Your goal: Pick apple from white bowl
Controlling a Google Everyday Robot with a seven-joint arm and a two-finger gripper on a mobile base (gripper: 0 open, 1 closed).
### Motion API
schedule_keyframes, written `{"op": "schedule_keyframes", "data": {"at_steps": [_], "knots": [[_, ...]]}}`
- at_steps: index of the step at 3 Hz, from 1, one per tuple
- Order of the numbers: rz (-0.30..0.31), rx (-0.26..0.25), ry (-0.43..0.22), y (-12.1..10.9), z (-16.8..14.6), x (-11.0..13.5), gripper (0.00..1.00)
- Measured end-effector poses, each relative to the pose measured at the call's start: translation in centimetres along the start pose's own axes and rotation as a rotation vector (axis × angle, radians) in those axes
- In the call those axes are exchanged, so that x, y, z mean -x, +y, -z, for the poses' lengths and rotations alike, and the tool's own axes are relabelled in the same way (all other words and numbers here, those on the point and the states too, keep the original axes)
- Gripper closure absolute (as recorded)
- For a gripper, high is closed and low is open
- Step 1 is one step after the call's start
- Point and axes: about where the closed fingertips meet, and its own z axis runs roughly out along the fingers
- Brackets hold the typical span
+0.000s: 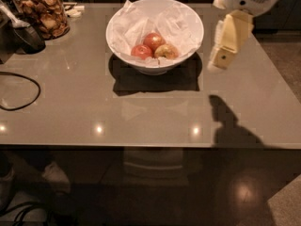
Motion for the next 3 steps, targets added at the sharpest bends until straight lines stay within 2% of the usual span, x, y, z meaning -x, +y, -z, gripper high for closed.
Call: {"op": "schedule_keyframes", "data": {"at_steps": [1, 2, 3], "knots": [[0.002, -0.020, -0.015, -0.5, 0.3, 0.5, 0.00], [-0.005, 0.028, -0.048, -1.3, -1.0, 2.4, 0.00], [0.009, 0.053, -0.056, -3.4, -2.8, 5.1, 0.00]]}}
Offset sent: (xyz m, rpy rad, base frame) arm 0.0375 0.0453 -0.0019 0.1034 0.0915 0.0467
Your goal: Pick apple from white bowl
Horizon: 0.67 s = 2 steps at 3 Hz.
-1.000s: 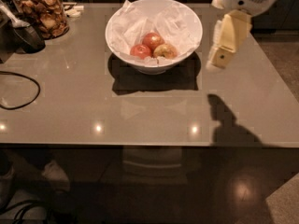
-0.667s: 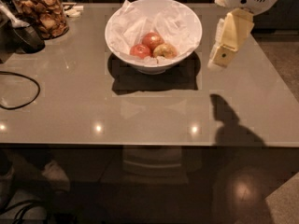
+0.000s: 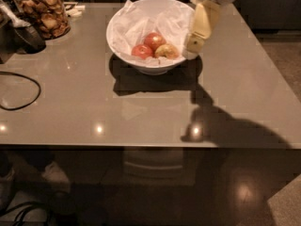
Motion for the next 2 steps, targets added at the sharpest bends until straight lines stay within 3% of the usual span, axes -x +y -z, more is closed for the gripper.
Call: {"op": "schedule_keyframes", "data": {"at_steps": [1, 2], "knots": [[0.001, 0.001, 0.006, -2.0, -1.0, 1.7, 0.02], [-0.016, -0.004, 0.011, -3.9, -1.9, 2.8, 0.21]]}}
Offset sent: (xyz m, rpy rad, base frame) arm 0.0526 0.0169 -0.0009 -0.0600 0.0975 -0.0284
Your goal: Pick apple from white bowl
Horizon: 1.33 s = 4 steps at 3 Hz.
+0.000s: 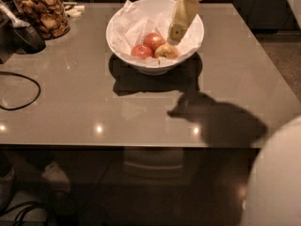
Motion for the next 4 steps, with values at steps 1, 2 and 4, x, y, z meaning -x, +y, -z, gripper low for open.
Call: {"op": "schedule_keyframes", "data": {"at_steps": [1, 2, 4], "knots": [[-0.018, -0.009, 0.004, -1.6, -0.7, 0.6, 0.28], [-0.037, -0.022, 0.013, -3.2, -1.6, 1.0, 0.27], [-0.079, -0.004, 0.038, -5.0, -4.6, 0.8, 0.27]]}}
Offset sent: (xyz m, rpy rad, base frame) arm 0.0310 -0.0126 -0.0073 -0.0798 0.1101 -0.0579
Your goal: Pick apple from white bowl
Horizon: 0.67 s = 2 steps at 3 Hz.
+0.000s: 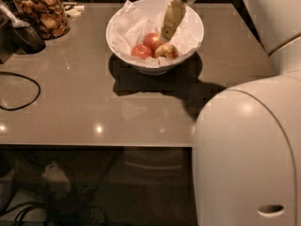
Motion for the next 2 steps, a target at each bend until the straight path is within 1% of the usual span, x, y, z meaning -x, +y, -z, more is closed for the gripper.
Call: {"op": "schedule_keyframes", "data": {"at_steps": [1, 2], "knots": [[-0.024, 0.020, 0.018, -0.6, -1.8, -0.5, 0.26], [-0.039, 0.039, 0.042, -0.9, -3.5, -0.8, 0.28]]}}
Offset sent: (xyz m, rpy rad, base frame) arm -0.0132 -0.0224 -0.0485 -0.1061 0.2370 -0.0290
